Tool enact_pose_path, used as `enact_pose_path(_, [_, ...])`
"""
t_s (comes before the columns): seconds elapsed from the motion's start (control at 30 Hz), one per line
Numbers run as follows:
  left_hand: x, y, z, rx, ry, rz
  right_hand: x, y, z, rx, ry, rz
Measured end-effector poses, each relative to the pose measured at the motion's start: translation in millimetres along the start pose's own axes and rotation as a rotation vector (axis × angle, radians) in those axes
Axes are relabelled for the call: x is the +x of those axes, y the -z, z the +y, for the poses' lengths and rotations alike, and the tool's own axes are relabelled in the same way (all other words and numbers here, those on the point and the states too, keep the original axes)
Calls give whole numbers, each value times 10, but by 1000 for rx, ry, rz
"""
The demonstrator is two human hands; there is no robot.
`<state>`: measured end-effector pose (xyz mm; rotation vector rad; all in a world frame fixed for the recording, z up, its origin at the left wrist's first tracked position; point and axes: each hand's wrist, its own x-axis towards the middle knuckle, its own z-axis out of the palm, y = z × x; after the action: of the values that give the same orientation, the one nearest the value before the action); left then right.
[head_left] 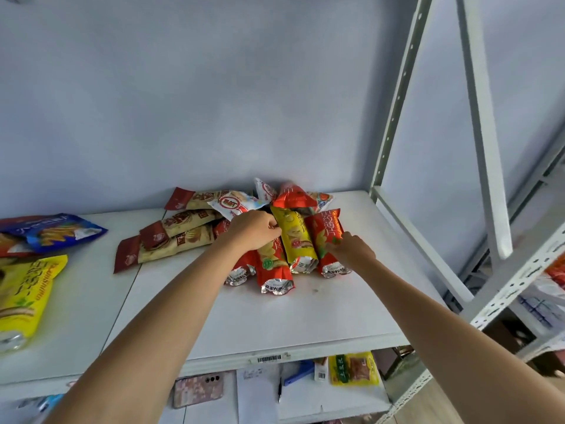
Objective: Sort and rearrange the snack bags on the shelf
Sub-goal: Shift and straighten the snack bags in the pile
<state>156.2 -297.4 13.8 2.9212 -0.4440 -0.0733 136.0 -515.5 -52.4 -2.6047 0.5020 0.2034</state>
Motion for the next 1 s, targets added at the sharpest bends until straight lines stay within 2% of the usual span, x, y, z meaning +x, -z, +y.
enact_pose_path(0.23, [93,-46,-133,-76,99,-4,328,-150,139,31,-21,-54])
enact_pose_path(0.3, [121,-19,-132,-109,118,-1,351,-79,243,107,-55,-39])
enact_pose_path(0.4, [203,33,-52,-183,149,24,310,27,483,284,-117,156])
enact_pose_path(0.47, [270,48,52,-256,156,45,245,58,644,379,-29,320])
enact_pose_path(0.57, [341,74,342,-522,146,59,106,161,780,573,172,397])
enact_pose_path(0.67, [385,138,702,-935,142,-1,-42,257,775,549,371,372])
enact_pose_path(0.73, [412,197,911,-1071,173,-53,-136,301,754,497,452,348])
enact_pose_path(0.83, [425,255,1120,-1255,210,-77,-256,351,722,453,527,329])
enact_pose_path(1.0, [324,254,1294,-1428,220,129,-363,439,723,433,489,328])
